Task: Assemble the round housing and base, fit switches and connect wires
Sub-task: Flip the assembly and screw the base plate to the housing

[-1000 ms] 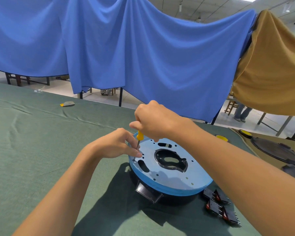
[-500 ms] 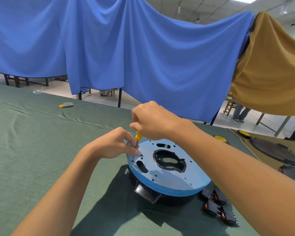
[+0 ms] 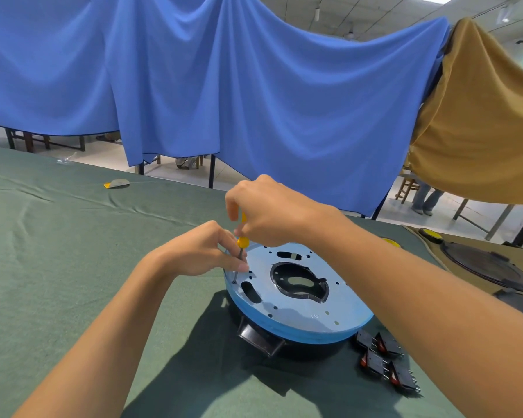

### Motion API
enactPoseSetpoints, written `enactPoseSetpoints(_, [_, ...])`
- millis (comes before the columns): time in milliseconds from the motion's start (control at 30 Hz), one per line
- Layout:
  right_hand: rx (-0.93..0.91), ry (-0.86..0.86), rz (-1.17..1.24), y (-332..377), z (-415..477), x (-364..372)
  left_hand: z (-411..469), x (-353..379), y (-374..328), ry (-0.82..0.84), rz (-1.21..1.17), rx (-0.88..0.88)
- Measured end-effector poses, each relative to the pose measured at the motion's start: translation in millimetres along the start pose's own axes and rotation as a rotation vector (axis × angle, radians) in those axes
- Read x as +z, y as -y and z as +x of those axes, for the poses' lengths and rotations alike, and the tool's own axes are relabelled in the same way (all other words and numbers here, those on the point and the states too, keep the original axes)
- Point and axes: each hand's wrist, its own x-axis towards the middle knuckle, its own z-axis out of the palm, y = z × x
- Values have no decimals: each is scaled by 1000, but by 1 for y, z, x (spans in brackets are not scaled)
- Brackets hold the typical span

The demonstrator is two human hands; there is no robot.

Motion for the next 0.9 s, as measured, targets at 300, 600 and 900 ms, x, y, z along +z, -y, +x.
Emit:
enactPoseSetpoints(300, [55,-3,12,-9,2,0,-1,1,-2,-57,-5,-5])
enactPoseSetpoints(600, [16,-5,29,-8,3,-3,-1,4,-3,-27,5,-40])
enactPoseSetpoints(900, [10,23,7,-9,7,-1,-1,3,2,-34,-30,19])
